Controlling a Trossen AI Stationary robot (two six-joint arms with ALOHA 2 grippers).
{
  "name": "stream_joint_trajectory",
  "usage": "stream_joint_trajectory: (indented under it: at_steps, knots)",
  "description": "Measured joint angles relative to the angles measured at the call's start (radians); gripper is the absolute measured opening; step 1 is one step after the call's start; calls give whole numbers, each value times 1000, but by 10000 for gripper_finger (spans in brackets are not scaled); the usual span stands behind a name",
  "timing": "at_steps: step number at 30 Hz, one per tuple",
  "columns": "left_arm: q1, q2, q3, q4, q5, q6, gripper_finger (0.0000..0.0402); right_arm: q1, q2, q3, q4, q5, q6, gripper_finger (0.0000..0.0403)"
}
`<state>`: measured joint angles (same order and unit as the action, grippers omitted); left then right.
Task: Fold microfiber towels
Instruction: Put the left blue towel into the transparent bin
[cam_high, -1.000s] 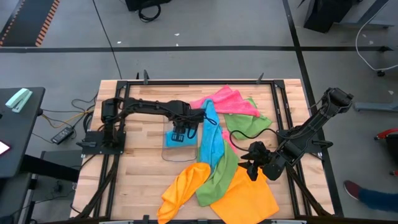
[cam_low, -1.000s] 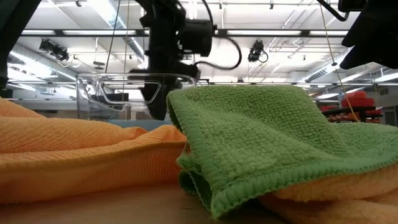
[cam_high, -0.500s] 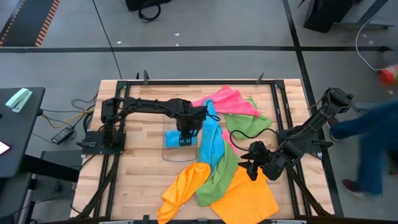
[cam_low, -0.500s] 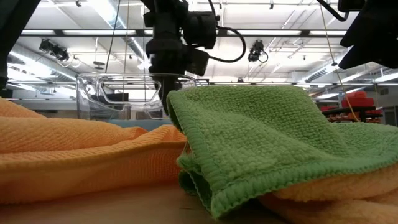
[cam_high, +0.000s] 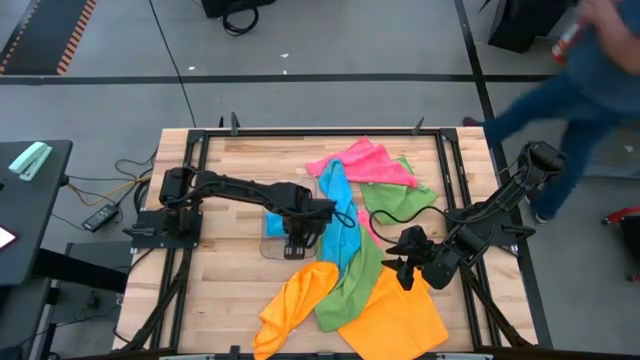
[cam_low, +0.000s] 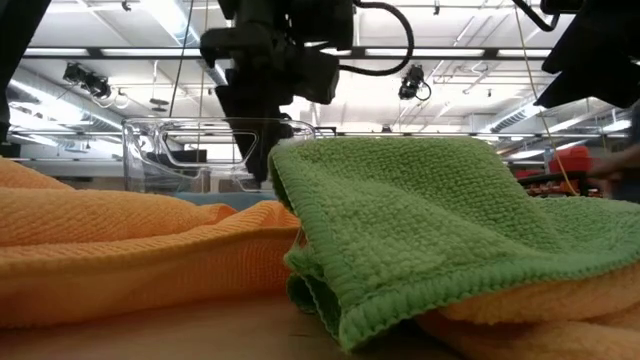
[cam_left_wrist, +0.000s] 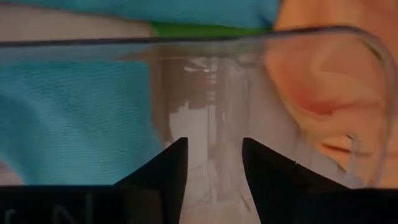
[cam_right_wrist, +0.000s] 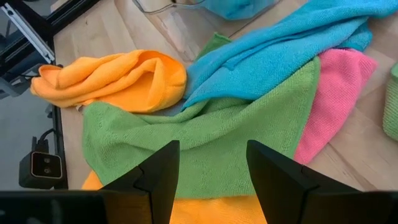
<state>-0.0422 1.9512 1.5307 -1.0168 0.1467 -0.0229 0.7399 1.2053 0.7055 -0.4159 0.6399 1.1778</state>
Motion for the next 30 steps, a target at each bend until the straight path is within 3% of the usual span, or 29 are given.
stream_joint_trajectory:
  at_steps: [5,10,17,24,30]
  knots:
    - [9,5,-1,-2,-12,-52,139,-2,0,0,103,0,-75,195]
    - [1,-87,-1,-24,-49,-64,117,-33,0,0,195,-5,-177,183]
    - [-59,-254,-14,-72,-246,10,87,-96,12,44,229,-58,-320,160]
    - [-67,-377,-226,103,-253,-99,69,-191,111,203,224,-87,-556,147]
    - [-69,-438,-366,219,-251,-103,68,-276,231,332,224,-153,-717,147]
